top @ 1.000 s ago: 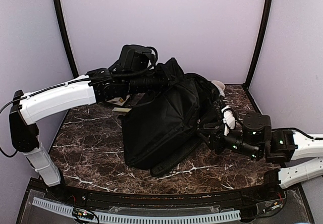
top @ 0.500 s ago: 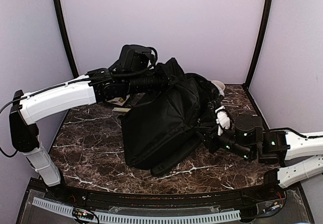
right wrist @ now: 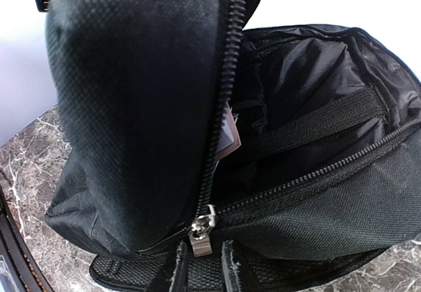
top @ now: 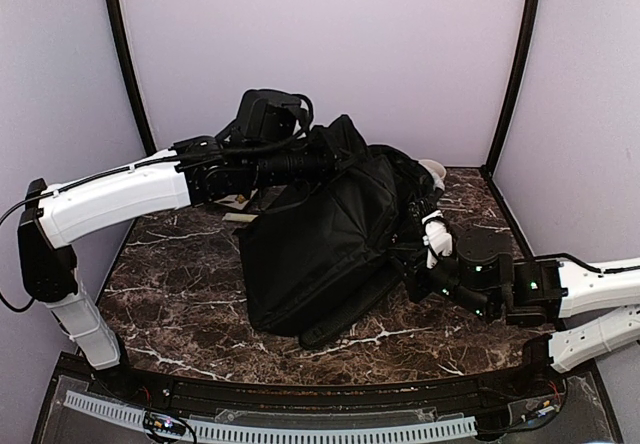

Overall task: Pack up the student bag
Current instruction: Pick up the largest pocket of the bag from the student bag.

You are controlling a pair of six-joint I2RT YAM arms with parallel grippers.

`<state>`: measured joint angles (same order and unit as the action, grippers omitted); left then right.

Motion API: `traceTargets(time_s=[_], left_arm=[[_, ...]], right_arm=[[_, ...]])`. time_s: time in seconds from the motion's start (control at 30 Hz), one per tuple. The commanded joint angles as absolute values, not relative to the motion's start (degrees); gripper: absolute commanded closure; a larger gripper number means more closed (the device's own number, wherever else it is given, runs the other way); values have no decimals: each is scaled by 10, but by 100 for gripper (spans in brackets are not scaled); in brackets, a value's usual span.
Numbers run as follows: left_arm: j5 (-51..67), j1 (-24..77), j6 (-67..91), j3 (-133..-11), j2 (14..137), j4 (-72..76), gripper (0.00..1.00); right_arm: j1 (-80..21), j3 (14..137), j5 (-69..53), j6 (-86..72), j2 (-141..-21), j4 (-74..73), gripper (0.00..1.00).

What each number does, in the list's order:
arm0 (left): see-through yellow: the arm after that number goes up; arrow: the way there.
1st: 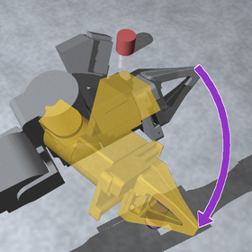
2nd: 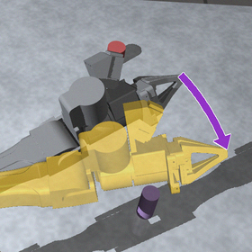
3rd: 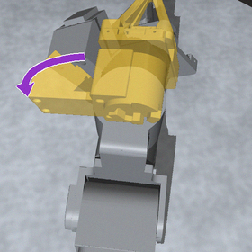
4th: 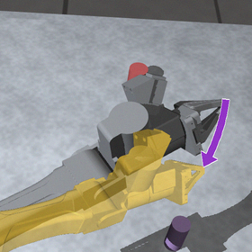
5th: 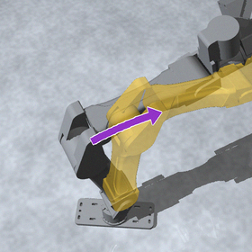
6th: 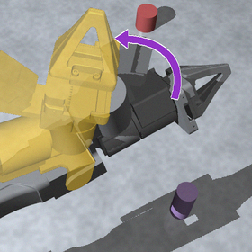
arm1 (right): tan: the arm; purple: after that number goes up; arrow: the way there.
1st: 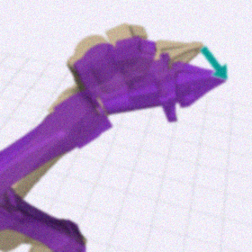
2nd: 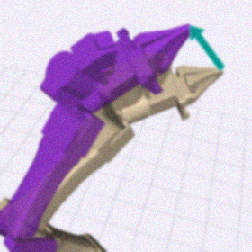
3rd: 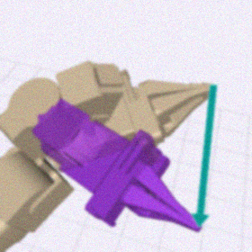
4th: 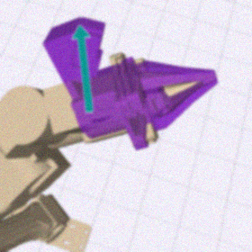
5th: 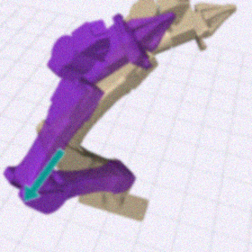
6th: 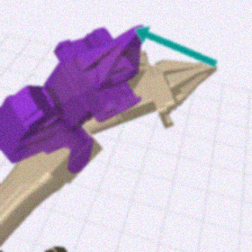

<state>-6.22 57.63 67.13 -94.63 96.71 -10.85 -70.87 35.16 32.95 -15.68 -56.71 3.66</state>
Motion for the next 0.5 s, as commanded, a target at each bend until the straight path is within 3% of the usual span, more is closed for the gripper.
traceTargets(time_s=[0.0,0.17,0.27,0.47], left_arm=[[-42,593,676,-947,902,-7,100],[-38,597,679,-942,904,-2,100],[-39,598,679,-940,905,-5,100],[-45,598,677,-927,894,-4,100]], right_arm=[[-711,359,350,-145,-565,85,84],[-712,346,312,-136,-552,110,90],[-712,334,278,-125,-536,132,100],[-712,331,273,-131,-512,109,100]])
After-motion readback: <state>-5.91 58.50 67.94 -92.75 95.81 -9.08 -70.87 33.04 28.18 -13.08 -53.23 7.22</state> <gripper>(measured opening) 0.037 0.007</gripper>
